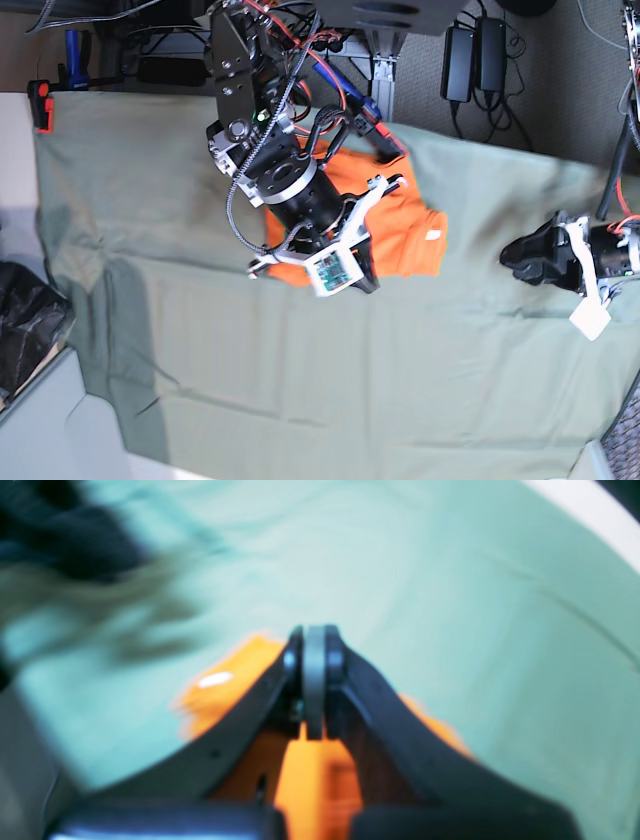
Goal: Fold the T-shirt properly
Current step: 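Press and tuck the folded bundle with the right gripper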
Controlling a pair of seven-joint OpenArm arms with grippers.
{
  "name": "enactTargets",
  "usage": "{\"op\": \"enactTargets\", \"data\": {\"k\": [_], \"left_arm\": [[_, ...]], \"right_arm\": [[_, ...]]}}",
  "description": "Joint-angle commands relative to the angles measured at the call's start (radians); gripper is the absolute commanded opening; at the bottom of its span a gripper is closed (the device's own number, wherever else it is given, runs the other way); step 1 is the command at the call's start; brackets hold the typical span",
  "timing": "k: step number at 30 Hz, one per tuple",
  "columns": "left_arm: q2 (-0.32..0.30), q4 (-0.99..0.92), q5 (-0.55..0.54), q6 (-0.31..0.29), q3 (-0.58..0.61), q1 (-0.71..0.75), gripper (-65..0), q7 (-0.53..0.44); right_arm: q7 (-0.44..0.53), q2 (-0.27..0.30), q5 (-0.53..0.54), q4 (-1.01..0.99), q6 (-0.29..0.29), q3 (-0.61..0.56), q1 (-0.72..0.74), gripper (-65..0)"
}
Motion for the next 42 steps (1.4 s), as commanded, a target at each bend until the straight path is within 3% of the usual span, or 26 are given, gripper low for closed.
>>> {"op": "enactTargets", "data": {"k": [1,4,9,13,18,30,32,36,39,42], "left_arm": [[-0.017,0.016,-0.023,-0.009,-0.008,-0.008,-33.2,-0.006],[-0.017,0.016,-0.025,-0.009,-0.008,0.001,-33.2,-0.005],[-0.017,0.016,-0.025,-0.009,-0.008,0.006,-33.2,-0.003],[-0.017,0.016,-0.025,-0.009,-0.008,0.006,-33.2,-0.003],[-0.017,0.016,-0.024,-0.009,-0.008,0.006,-33.2,-0.003],[-0.018,0.016,-0.026,-0.009,-0.008,0.006,-33.3,-0.004],[-0.019,0.016,-0.026,-0.009,-0.008,0.006,-37.9,-0.003],[-0.037,0.016,-0.078,-0.009,-0.007,0.005,-63.0,0.018],[-0.048,0.017,-0.181,-0.009,0.013,0.007,-65.0,0.097],[-0.065,0.045,-0.181,-0.009,0.104,0.024,-65.0,0.102]], "right_arm": [[0.031,-0.005,0.033,-0.016,0.108,0.028,0.027,-65.0],[0.029,0.003,0.094,-0.139,0.11,0.075,0.087,-65.0],[-0.008,0.057,0.122,-0.261,0.112,0.008,0.138,-65.0],[-0.076,0.113,0.205,-0.232,0.112,-0.086,0.116,-65.0],[-0.092,0.148,0.226,-0.122,0.112,-0.164,0.021,-65.0],[-0.105,0.152,0.266,0.05,0.111,-0.172,-0.132,-65.0],[-0.095,0.151,0.257,0.071,0.111,-0.161,-0.132,-65.0],[-0.047,0.141,0.221,0.09,0.109,-0.074,-0.123,-65.0],[-0.039,0.141,0.222,0.086,0.108,0.028,-0.081,-65.0],[-0.018,0.142,0.223,0.051,0.108,0.126,-0.028,-65.0]]}}
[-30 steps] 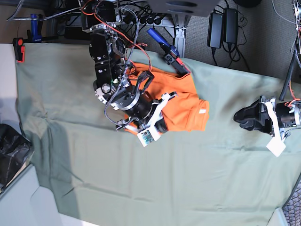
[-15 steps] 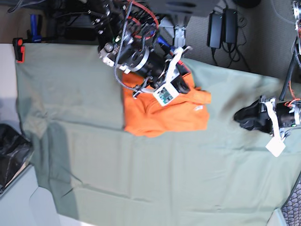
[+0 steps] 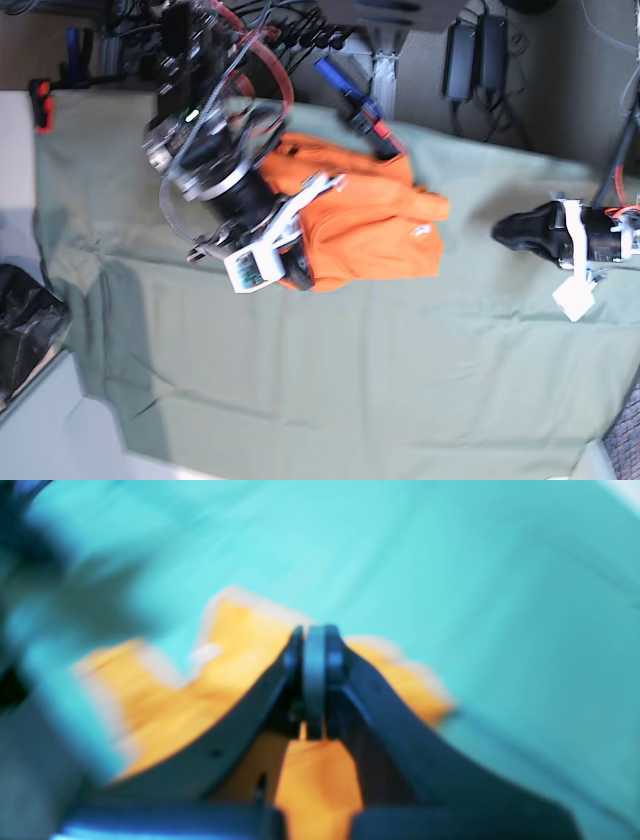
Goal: Fold the T-shirt properly
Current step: 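Press and tuck the folded bundle with the right gripper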
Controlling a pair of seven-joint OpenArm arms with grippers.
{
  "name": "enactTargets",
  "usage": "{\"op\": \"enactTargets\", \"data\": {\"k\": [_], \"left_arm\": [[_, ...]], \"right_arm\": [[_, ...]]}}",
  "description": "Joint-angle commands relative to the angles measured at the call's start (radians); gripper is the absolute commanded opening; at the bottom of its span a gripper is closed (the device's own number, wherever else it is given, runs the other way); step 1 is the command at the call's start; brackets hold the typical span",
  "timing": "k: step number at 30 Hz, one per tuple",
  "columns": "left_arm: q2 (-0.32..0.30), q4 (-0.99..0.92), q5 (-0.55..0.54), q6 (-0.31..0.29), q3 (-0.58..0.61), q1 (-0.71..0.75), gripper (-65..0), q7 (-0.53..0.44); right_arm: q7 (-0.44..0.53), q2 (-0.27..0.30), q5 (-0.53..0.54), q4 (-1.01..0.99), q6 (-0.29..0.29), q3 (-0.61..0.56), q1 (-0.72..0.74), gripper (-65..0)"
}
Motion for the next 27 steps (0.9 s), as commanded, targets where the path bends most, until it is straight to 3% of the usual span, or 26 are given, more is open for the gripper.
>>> {"op": "enactTargets", "data": {"k": [1,4,8,13,16,24,27], "left_arm": [[-0.019,0.045,-0.03,-0.009,0.033,0.002,-65.0,-0.01],[-0.021,0.139,-0.011,-0.009,0.165,0.031,-65.0,-0.01],[-0.021,0.182,0.138,-0.009,0.326,0.031,-65.0,-0.019],[-0.018,0.179,0.443,-0.009,0.46,0.026,-65.0,-0.266],[0.014,0.179,0.579,-0.009,0.472,0.026,-65.0,-0.336],[0.093,0.164,0.611,-0.009,0.47,0.022,-65.0,-0.359],[0.119,0.132,0.672,-0.009,0.471,0.02,-65.0,-0.405]], "right_arm": [[0.027,0.0,0.008,-0.007,0.107,0.024,0.03,-65.0],[0.043,0.0,0.009,-0.097,0.107,0.064,0.101,-65.0],[0.045,0.0,0.013,-0.244,0.108,0.066,0.206,-65.0],[0.044,0.006,0.021,-0.395,0.109,0.065,0.306,-65.0],[0.044,0.006,0.031,-0.442,0.11,0.065,0.331,-65.0],[0.044,0.008,0.031,-0.497,0.111,0.037,0.336,-65.0],[0.041,0.017,0.031,-0.511,0.111,0.009,0.336,-65.0]]}}
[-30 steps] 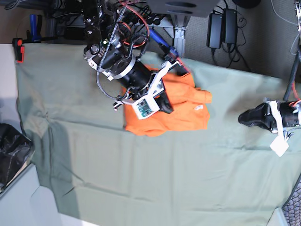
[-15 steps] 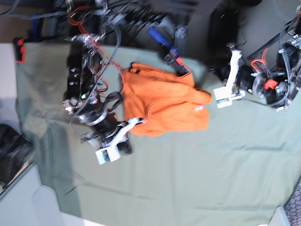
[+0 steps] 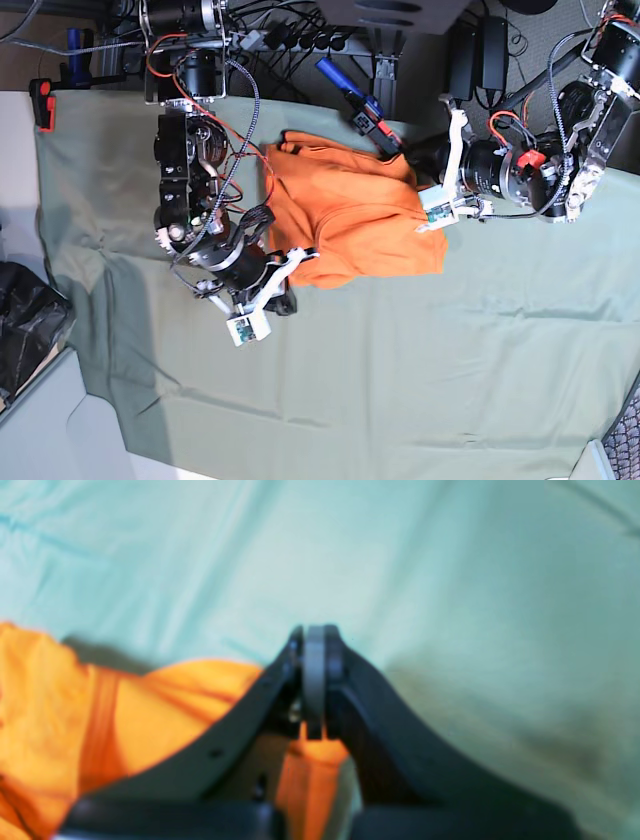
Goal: Fold the T-shirt properly
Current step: 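Press and tuck the folded bundle with the right gripper, then move the right gripper aside and bring the left gripper toward the bundle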
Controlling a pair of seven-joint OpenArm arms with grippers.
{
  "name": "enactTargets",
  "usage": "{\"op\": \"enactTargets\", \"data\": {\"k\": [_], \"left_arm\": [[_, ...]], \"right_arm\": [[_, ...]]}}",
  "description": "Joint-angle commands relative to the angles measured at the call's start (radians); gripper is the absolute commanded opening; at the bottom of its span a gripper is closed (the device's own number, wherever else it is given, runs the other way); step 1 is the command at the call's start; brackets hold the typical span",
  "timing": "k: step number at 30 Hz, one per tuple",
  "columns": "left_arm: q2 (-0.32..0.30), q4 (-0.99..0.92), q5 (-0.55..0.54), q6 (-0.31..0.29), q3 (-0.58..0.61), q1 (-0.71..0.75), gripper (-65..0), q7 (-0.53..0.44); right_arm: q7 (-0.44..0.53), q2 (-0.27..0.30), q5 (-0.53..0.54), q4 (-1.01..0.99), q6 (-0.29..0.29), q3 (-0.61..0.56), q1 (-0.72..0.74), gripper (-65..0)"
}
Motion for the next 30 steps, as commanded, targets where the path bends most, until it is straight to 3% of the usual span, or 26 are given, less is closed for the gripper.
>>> {"op": "enactTargets", "data": {"k": [1,13,24,30], "left_arm": [[0.007,-0.002,-0.007,-0.009,-0.005,-0.017,-65.0,-0.035],[0.039,-0.22,0.09,-0.009,-0.005,-0.105,-65.0,-0.134],[0.039,-0.386,0.134,-0.009,-0.006,-0.283,-65.0,-0.205],[0.039,-0.491,0.159,-0.009,-0.006,-0.392,-65.0,-0.296]], "right_arm": [[0.026,0.015,0.01,0.016,0.109,-0.005,0.025,-65.0],[-0.008,0.034,0.033,0.016,0.109,-0.019,0.025,-65.0],[-0.027,0.034,0.043,0.016,0.109,-0.019,0.017,-65.0],[-0.063,0.064,0.053,0.018,0.108,-0.019,0.016,-65.0]]}}
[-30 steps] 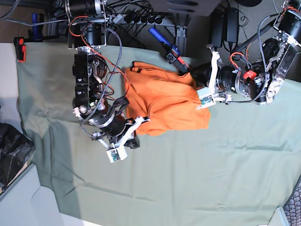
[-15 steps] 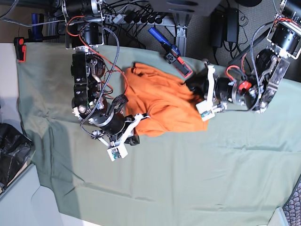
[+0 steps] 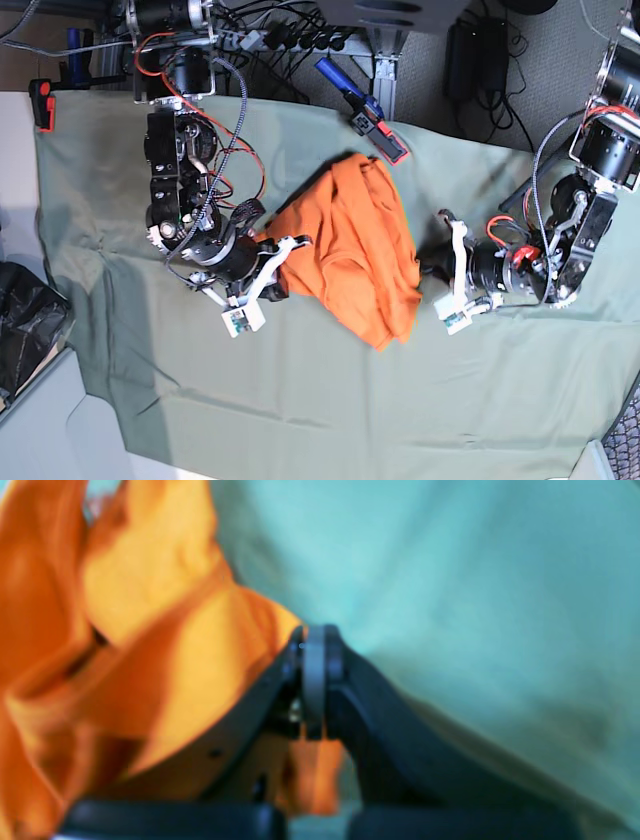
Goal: Fold the T-shirt properly
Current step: 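Move the right gripper aside and bring the left gripper toward the bundle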
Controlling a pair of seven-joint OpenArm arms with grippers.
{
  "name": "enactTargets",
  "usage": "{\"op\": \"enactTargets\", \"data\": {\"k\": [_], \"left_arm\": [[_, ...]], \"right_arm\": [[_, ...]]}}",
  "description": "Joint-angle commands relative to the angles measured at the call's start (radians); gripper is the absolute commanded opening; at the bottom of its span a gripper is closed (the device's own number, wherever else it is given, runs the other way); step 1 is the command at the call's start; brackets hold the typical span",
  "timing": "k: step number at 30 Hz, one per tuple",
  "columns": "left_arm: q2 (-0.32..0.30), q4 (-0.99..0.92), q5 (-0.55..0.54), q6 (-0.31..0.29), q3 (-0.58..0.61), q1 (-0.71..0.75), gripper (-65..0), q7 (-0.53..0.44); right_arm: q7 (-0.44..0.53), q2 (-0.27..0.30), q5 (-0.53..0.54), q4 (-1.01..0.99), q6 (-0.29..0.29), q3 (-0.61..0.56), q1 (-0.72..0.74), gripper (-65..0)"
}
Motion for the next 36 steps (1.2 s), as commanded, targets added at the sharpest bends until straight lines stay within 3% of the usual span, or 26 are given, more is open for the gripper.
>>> {"op": "enactTargets", "data": {"k": [1,6,10,13,16,22,30,36], "left_arm": [[-0.01,-0.009,0.016,0.021,-0.008,-0.043,-65.0,-0.026],[-0.01,-0.099,0.045,0.021,-0.008,-0.111,-65.0,-0.1],[-0.014,-0.134,0.036,0.021,-0.039,-0.141,-65.0,-0.085],[-0.019,-0.132,-0.085,0.021,-0.122,-0.141,-65.0,0.035],[-0.019,-0.13,-0.285,0.021,-0.232,-0.135,-65.0,0.215],[-0.024,-0.058,-0.614,0.021,-0.386,-0.121,-65.0,0.469],[-0.033,0.139,-0.663,0.021,-0.396,-0.06,-65.0,0.513],[-0.035,0.167,-0.673,0.021,-0.396,-0.044,-65.0,0.523]], "right_arm": [[0.007,0.008,0.019,0.017,0.108,0.003,0.021,-65.0],[-0.009,0.008,0.033,0.03,0.108,0.007,-0.008,-65.0],[-0.007,0.008,0.032,0.068,0.108,0.029,-0.055,-65.0],[-0.003,0.015,0.032,0.071,0.108,0.051,-0.069,-65.0],[0.0,0.041,0.032,0.071,0.108,0.056,-0.073,-65.0],[-0.005,0.057,0.086,0.071,0.108,0.055,-0.093,-65.0],[-0.005,0.055,0.177,0.08,0.109,0.055,-0.192,-65.0],[-0.008,0.054,0.198,0.193,0.109,0.055,-0.288,-65.0]]}}
